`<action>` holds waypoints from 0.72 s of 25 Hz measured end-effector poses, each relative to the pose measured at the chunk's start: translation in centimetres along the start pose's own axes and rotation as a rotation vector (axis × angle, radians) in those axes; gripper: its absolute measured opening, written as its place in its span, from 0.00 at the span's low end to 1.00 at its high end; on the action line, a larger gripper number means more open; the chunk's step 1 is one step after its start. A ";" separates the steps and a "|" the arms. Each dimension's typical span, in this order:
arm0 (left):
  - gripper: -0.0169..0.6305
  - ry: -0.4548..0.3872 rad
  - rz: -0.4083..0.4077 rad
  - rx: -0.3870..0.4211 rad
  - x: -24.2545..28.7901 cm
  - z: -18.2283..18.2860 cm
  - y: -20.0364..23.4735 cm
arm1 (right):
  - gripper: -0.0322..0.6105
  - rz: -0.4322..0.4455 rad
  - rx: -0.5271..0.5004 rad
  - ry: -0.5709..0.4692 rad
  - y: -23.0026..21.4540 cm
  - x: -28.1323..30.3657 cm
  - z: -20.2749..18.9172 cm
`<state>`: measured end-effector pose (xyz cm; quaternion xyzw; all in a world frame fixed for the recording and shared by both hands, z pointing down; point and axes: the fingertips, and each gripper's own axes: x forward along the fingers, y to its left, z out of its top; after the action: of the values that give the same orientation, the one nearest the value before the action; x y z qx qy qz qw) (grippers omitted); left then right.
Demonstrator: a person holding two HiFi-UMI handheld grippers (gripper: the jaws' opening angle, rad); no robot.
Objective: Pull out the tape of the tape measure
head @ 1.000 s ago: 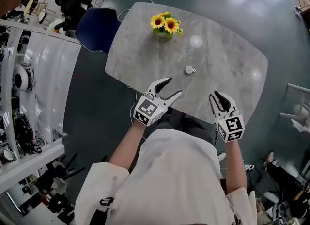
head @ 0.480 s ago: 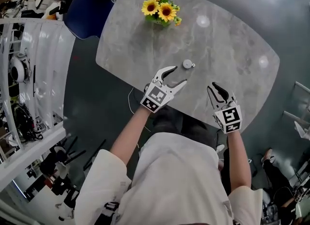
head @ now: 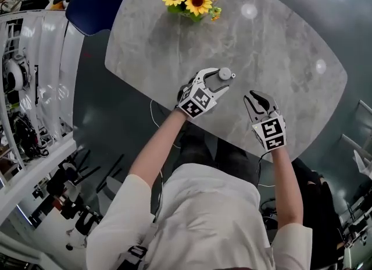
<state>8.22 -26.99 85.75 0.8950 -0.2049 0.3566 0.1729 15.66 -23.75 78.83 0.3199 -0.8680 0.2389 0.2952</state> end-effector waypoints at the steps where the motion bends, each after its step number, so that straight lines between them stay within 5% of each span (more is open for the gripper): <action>1: 0.43 0.021 0.001 0.011 0.7 -0.7 0.1 | 0.21 0.006 0.005 0.001 0.0 0.4 -0.3; 10: 0.43 0.142 -0.004 0.130 4.9 -3.9 0.8 | 0.21 0.041 0.042 0.021 0.1 2.3 -2.4; 18: 0.36 0.155 -0.014 0.124 4.6 -3.9 0.9 | 0.21 0.050 0.028 0.033 0.4 2.3 -2.6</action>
<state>8.62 -27.10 91.81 0.8750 -0.1622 0.4356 0.1350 14.87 -22.83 82.17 0.2982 -0.8674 0.2636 0.2986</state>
